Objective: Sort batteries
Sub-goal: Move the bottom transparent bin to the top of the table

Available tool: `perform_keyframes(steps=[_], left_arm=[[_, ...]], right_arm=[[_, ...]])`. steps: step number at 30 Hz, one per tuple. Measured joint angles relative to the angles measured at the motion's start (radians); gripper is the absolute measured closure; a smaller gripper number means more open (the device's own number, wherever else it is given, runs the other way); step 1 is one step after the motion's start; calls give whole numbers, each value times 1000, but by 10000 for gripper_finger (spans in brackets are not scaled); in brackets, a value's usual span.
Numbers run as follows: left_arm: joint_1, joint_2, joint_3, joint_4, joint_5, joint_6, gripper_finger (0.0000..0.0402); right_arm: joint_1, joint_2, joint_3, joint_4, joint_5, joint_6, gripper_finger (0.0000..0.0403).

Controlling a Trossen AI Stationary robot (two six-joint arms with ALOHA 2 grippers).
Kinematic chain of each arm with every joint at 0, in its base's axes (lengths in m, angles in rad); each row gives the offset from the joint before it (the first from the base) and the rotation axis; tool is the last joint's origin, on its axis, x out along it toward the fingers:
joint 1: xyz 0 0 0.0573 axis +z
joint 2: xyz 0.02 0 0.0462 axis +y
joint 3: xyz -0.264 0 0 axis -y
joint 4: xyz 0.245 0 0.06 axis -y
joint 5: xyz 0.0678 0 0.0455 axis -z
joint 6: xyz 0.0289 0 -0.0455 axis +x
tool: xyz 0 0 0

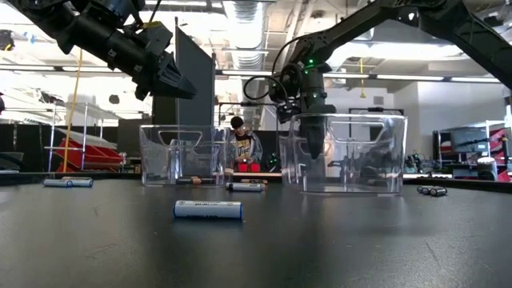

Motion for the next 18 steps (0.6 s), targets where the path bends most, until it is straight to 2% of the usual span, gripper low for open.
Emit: perform_keyframes(steps=[10, 18], left_arm=[[0, 0, 0, -2, 0, 0, 310], [0, 0, 0, -31, 0, 0, 311]], right_arm=[[-15, -6, 0, 3, 1, 9, 342], [-60, -94, 0, -2, 6, 76, 341]])
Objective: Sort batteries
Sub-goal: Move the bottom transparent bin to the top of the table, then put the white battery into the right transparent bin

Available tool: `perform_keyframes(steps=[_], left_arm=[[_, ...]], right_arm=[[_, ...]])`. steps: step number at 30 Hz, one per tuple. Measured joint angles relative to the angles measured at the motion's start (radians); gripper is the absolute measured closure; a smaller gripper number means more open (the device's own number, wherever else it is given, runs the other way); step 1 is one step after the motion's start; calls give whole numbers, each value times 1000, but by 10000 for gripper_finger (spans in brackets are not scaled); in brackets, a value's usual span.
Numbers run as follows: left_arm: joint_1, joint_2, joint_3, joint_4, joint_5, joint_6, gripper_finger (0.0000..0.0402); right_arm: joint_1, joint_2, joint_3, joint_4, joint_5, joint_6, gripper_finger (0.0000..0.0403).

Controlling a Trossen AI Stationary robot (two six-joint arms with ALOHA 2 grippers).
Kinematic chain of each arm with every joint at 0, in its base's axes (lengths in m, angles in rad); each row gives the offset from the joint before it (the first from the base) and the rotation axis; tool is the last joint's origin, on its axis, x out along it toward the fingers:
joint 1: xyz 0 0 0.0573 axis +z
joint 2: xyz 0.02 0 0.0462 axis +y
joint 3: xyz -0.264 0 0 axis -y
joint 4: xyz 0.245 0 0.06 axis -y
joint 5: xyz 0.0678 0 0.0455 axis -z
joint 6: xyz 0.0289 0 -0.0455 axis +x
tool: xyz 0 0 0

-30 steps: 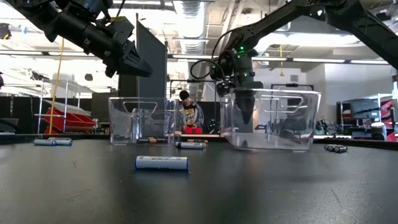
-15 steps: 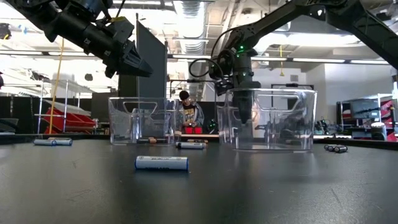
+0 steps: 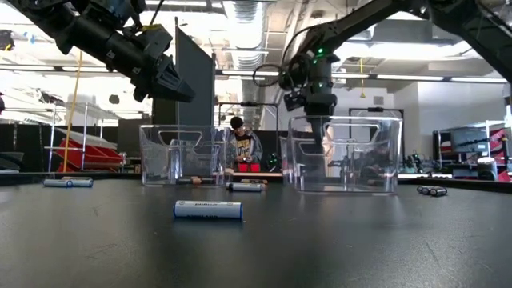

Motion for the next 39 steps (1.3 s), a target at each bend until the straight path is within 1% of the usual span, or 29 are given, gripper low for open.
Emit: perform_keyframes(steps=[4, 7, 10, 14, 16, 18, 20, 22, 24, 28, 30, 32, 35, 39], left_arm=[[0, 0, 0, -4, 0, 1, 311], [0, 0, 0, -5, 0, -3, 311], [0, 0, 0, -6, 0, -7, 311], [0, 0, 0, -6, 0, -7, 311], [0, 0, 0, -7, 0, -7, 311], [0, 0, 0, -13, 0, -1, 311], [0, 0, 0, -21, 2, 23, 311], [0, 0, 0, -31, 37, 50, 311], [-1, 0, 0, -46, 103, 68, 311], [-26, -2, 0, -53, 253, 102, 311], [-47, -17, 0, -57, 298, 142, 311], [-67, -39, 0, -58, 308, 170, 311], [-85, -87, 0, -80, 308, 184, 311], [-94, -160, 0, -130, 308, 173, 311]], right_arm=[[-13, -71, 1, -6, 0, 9, 341], [-19, -120, 1, -28, 0, 74, 341], [-19, -171, 1, -68, 0, 164, 341], [-19, -231, 1, -119, -1, 357, 341], [-15, -260, 1, -160, -3, 423, 341], [3, -295, -1, -201, -2, 482, 342], [37, -358, -35, -188, -2, 532, 344], [87, -439, -106, -140, -4, 586, 344], [147, -530, -202, -69, -4, 668, 345], [306, -721, -432, 105, 0, 881, 345], [400, -799, -537, 188, 4, 1001, 345], [503, -863, -635, 264, 31, 1126, 345], [654, -925, -758, 373, 105, 1286, 345], [823, -935, -870, 466, 149, 1423, 345]])
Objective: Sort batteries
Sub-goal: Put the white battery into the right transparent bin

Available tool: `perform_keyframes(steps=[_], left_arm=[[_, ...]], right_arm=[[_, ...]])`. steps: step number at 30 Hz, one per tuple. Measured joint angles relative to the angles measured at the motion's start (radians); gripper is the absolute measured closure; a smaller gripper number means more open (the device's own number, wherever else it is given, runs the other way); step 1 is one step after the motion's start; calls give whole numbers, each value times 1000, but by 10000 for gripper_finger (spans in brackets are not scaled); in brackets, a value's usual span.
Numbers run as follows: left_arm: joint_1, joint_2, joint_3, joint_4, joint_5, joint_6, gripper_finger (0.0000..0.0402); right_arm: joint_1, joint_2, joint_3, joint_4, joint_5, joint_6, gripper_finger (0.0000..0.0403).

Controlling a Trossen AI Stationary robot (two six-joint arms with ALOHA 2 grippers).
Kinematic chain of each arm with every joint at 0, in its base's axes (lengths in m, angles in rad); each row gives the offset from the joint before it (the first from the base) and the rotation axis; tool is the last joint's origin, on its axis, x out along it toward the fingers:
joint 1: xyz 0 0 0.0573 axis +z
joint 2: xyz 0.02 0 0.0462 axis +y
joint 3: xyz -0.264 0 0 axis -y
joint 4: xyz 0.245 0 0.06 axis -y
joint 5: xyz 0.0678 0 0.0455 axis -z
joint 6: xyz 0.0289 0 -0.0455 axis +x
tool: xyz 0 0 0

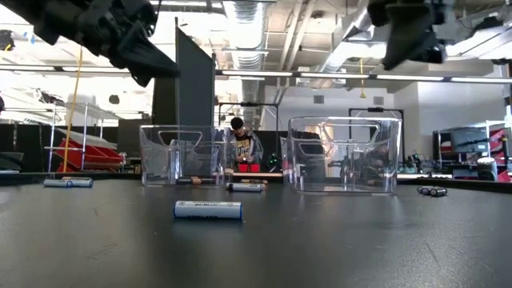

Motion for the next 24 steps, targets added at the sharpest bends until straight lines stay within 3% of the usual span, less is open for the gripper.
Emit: perform_keyframes(steps=[7, 14, 24], left_arm=[[-3, -110, 0, -105, 0, -25, 311], [-3, -139, 0, -185, -1, -48, 311], [-3, -139, 0, -214, -1, -224, 311]], right_arm=[[180, 110, -95, 109, 9, 42, 345], [217, 249, -94, 114, 12, -12, 335], [338, 217, -94, -10, 20, -86, 258]])
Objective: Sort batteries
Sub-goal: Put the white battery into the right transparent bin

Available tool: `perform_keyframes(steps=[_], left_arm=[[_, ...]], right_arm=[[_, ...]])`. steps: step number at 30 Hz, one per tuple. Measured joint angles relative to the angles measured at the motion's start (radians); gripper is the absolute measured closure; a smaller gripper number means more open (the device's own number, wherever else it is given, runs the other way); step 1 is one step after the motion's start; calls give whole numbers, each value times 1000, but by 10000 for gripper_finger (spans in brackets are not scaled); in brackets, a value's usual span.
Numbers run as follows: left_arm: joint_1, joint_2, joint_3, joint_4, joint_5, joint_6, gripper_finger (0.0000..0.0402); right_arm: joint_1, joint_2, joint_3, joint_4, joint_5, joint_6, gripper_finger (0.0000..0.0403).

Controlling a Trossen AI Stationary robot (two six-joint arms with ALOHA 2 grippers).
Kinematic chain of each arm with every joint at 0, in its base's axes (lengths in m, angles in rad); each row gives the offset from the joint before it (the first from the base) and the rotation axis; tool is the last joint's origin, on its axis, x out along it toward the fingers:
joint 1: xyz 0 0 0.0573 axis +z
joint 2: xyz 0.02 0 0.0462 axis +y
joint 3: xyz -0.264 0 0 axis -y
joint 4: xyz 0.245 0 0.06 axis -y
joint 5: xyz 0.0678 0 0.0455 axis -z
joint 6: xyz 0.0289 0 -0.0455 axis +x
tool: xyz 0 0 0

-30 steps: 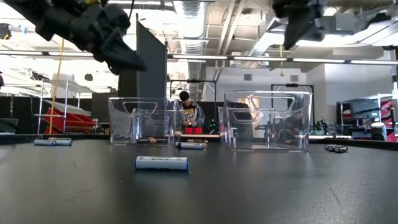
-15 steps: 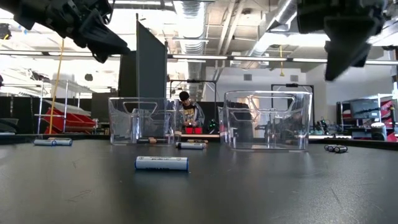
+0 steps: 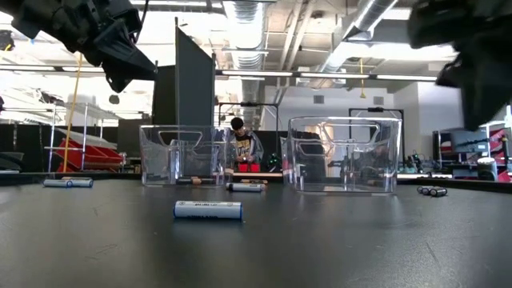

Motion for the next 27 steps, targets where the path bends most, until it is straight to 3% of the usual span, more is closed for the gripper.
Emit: perform_keyframes(steps=[6, 10, 13, 18, 24, 27], left_arm=[[0, 0, 0, 0, 0, -41, 311], [0, 0, 0, 1, 0, -51, 311], [0, 0, 0, 1, 0, -51, 311], [0, 0, 0, -1, 0, -35, 310], [0, 0, 0, -5, 0, -12, 310], [0, 0, 0, -12, 5, -12, 310]], right_arm=[[77, -5, 0, -66, 149, -7, 198], [92, 12, -28, -1, 202, -37, 188], [95, 12, -98, 207, 202, -37, 190], [96, 35, -226, 761, 207, -149, 199], [81, 243, -246, 1138, 228, -507, 212], [61, 369, -214, 1259, 226, -518, 218]])
